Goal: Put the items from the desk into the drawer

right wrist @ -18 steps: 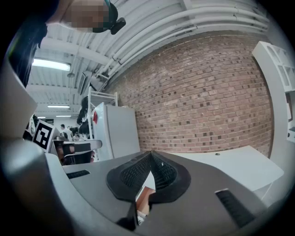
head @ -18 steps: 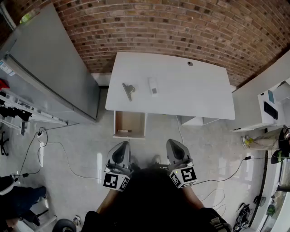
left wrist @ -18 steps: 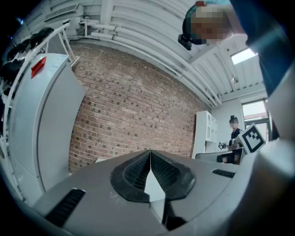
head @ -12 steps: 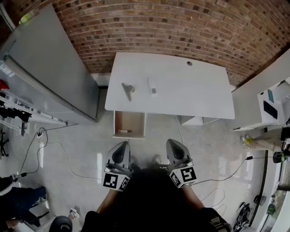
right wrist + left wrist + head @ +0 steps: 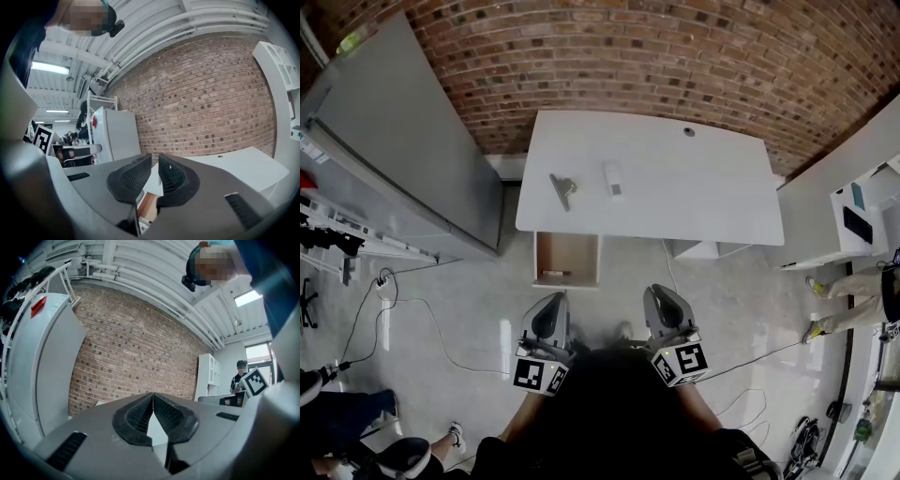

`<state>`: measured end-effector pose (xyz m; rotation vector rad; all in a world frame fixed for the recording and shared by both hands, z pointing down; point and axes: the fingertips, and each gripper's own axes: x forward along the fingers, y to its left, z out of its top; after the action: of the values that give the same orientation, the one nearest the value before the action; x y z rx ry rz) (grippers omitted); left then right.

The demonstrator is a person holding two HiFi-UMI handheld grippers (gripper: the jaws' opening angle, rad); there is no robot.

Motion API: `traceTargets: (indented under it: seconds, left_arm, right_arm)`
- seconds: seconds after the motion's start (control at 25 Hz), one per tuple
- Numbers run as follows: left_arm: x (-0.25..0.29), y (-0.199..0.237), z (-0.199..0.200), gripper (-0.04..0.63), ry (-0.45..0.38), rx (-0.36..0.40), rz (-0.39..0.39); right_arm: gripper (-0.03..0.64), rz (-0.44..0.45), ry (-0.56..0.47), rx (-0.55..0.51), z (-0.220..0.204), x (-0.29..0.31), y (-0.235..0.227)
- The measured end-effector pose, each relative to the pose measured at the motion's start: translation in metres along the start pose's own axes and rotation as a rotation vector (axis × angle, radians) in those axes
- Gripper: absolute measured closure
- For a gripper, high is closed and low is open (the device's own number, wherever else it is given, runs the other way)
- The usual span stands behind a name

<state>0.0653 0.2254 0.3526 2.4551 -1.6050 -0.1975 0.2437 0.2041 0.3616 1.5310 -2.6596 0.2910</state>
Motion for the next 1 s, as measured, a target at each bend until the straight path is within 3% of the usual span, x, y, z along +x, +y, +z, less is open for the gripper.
traceTargets:
  seconds: [0.16, 1.0]
  left_arm:
    - [-0.002, 0.004, 0.000, 0.591, -0.002, -0.008, -0.005]
    - [-0.043, 0.063, -0.002, 0.591, 0.008, -0.051, -0.055]
  right_arm:
    - [0.481, -0.016, 0.031, 0.003, -0.005, 0.003, 0.000]
    - [0.479, -0.117, 0.087, -0.023, -0.028, 0.024, 0.048]
